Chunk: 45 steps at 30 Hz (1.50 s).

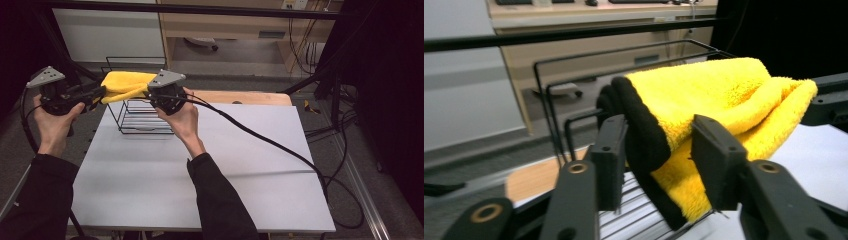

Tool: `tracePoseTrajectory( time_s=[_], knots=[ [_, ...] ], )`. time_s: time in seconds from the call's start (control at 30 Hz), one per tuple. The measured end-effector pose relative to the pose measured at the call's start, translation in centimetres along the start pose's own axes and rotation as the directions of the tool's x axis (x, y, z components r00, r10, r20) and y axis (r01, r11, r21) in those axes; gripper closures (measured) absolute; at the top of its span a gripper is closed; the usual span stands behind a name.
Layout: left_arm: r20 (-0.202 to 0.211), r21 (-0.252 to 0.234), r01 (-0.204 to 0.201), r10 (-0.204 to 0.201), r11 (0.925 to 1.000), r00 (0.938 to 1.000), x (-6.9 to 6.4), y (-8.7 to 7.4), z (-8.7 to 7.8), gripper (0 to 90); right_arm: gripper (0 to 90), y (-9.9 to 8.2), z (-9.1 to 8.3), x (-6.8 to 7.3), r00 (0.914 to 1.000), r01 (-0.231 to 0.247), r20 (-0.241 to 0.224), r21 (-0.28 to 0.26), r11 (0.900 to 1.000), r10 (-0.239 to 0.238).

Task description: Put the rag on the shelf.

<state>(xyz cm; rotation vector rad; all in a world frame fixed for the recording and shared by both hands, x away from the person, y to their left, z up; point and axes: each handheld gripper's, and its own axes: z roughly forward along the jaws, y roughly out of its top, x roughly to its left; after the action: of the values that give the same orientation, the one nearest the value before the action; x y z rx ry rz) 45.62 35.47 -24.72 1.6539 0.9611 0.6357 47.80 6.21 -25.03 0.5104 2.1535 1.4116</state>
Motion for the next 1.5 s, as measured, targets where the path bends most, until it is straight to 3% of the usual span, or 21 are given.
tracePoseTrajectory(
  time_s=[0.13, 0.3, 0.43, 0.53, 0.67, 0.77, 0.93, 1.07, 1.27, 1.43, 1.5],
  knots=[
    [-0.003, 0.055, -0.004, 0.004, 0.9985, 1.0, -0.2, -0.3, 0.4, 74.4, 75.3, -0.1, -0.2, 0.1, 0.9999, 0.007, -0.011, 0.022, 0.9997, -0.007],
    [-0.015, 0.083, -0.042, 0.043, 0.9957, 0.999, -0.6, -0.9, 0.3, 77.5, 60.2, 0.3, -0.9, 0.3, 0.9994, -0.027, -0.022, -0.008, 0.9996, 0.027],
    [-0.025, 0.097, -0.064, 0.067, 0.9932, 0.9975, -1.0, -1.3, 0.6, 77.5, 52.4, 0.5, -1.3, 0.2, 0.9974, -0.072, -0.008, -0.013, 0.9973, 0.072],
    [-0.046, 0.102, -0.086, 0.091, 0.9911, 0.9948, -1.2, -1.7, 0.9, 77.5, 49.7, 0.1, -0.7, 0.0, 0.9934, -0.114, 0.018, 0.019, 0.9933, 0.114],
    [-0.058, 0.103, -0.098, 0.105, 0.9898, 0.9928, -1.3, -2.2, 1.3, 77.6, 50.2, -1.9, 0.8, -0.4, 0.9803, -0.196, 0.043, 0.069, 0.9782, 0.193],
    [-0.064, 0.112, -0.106, 0.114, 0.9879, 0.9914, -1.3, -2.7, 1.6, 77.6, 56.6, -3.2, 1.9, -0.4, 0.9719, -0.235, 0.033, 0.073, 0.9693, 0.233],
    [-0.066, 0.119, -0.106, 0.115, 0.9872, 0.9912, -1.4, -3.4, 2.1, 77.7, 88.0, -4.4, 2.5, -0.7, 0.9718, -0.232, 0.06, 0.071, 0.9701, 0.228],
    [-0.074, 0.108, -0.097, 0.105, 0.9894, 0.9918, -1.3, -3.6, 2.3, 77.1, 90.0, -4.6, 2.1, -1.3, 0.9685, -0.239, 0.084, 0.057, 0.9692, 0.234],
    [-0.088, 0.132, -0.074, 0.086, 0.9885, 0.9924, -1.0, -3.7, 2.2, 67.0, 84.9, -4.3, 1.4, -1.0, 0.9767, -0.211, 0.049, 0.046, 0.9764, 0.209],
    [-0.09, 0.171, -0.067, 0.083, 0.9831, 0.9925, -1.0, -4.2, 1.2, 51.4, 69.4, -3.8, 0.2, -0.9, 0.9808, -0.195, 0.007, 0.048, 0.9796, 0.195],
    [-0.077, 0.178, -0.06, 0.075, 0.9821, 0.9942, -1.0, -4.5, 0.8, 46.3, 61.4, -3.8, -0.5, -1.1, 0.9758, -0.217, -0.021, 0.048, 0.9751, 0.218]
  ],
)
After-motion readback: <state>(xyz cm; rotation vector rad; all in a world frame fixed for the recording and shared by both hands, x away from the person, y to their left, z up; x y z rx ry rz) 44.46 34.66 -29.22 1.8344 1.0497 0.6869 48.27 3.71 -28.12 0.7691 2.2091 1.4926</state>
